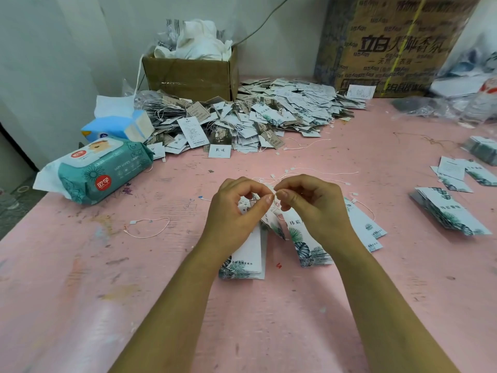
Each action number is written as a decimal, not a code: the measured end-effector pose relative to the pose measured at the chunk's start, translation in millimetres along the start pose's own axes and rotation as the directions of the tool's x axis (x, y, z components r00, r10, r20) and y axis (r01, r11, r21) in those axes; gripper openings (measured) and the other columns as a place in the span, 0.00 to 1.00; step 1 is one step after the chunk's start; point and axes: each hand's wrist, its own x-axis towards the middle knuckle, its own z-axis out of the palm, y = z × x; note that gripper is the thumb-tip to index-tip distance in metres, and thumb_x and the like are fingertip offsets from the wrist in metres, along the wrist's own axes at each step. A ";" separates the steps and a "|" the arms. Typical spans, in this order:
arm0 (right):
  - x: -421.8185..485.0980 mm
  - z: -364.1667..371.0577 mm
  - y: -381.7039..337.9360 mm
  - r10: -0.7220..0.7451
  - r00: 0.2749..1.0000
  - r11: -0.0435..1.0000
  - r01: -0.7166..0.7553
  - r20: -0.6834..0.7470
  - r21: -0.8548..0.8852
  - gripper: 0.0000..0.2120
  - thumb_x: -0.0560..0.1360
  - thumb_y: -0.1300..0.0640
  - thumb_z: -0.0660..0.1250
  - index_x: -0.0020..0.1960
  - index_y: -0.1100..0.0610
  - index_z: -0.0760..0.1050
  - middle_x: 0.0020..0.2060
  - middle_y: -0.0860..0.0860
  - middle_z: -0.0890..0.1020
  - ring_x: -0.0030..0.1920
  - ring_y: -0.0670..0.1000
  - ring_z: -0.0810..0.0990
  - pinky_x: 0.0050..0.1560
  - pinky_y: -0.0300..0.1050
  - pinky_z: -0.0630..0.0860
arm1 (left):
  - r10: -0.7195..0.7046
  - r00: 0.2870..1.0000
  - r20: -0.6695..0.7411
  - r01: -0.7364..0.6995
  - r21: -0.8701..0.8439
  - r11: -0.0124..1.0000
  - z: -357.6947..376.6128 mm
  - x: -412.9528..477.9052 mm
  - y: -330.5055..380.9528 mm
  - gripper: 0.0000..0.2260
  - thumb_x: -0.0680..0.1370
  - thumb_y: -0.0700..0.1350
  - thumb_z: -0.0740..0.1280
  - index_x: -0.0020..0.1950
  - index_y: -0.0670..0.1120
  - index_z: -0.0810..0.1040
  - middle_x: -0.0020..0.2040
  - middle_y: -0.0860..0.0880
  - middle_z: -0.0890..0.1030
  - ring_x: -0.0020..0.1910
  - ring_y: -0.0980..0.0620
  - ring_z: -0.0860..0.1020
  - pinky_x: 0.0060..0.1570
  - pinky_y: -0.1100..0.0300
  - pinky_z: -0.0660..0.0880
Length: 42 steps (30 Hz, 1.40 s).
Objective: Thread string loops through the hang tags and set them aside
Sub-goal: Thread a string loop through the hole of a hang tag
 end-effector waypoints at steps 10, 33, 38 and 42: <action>-0.7 0.3 0.6 -0.009 1.000 1.000 0.010 0.029 -0.012 0.10 0.72 0.67 0.68 0.41 0.52 0.78 0.32 0.46 0.80 0.31 0.44 0.77 0.37 0.38 0.76 | -0.001 1.000 -0.006 0.001 0.020 1.000 0.7 0.3 0.4 0.03 0.71 0.43 0.68 0.39 0.52 0.77 0.37 0.61 0.76 0.41 0.66 0.69 0.41 0.75 0.62; -1.2 2.2 -4.2 0.119 0.991 0.970 -0.128 0.052 0.206 0.05 0.66 0.69 0.69 0.37 0.60 0.78 0.25 0.49 0.80 0.27 0.47 0.77 0.33 0.38 0.76 | 0.019 1.000 0.001 -0.019 0.034 0.999 -2.8 1.3 -0.5 0.03 0.70 0.38 0.73 0.40 0.44 0.81 0.37 0.61 0.77 0.41 0.65 0.70 0.42 0.74 0.62; -2.1 5.7 -2.7 0.132 0.991 0.964 -0.134 0.025 0.229 0.03 0.64 0.67 0.71 0.36 0.60 0.79 0.25 0.50 0.80 0.26 0.47 0.77 0.32 0.39 0.76 | 0.044 0.999 -0.006 -0.043 0.028 0.999 -2.5 1.3 -1.0 0.07 0.70 0.37 0.72 0.40 0.48 0.78 0.38 0.60 0.76 0.40 0.65 0.70 0.41 0.74 0.63; -2.3 7.6 -1.5 0.139 0.990 0.956 -0.139 0.020 0.258 0.05 0.61 0.62 0.72 0.36 0.61 0.80 0.25 0.51 0.80 0.27 0.48 0.77 0.32 0.40 0.77 | 0.078 0.997 -0.015 -0.078 -0.006 0.997 -2.9 1.6 -0.1 0.05 0.70 0.40 0.70 0.39 0.49 0.77 0.38 0.58 0.76 0.39 0.66 0.70 0.41 0.74 0.63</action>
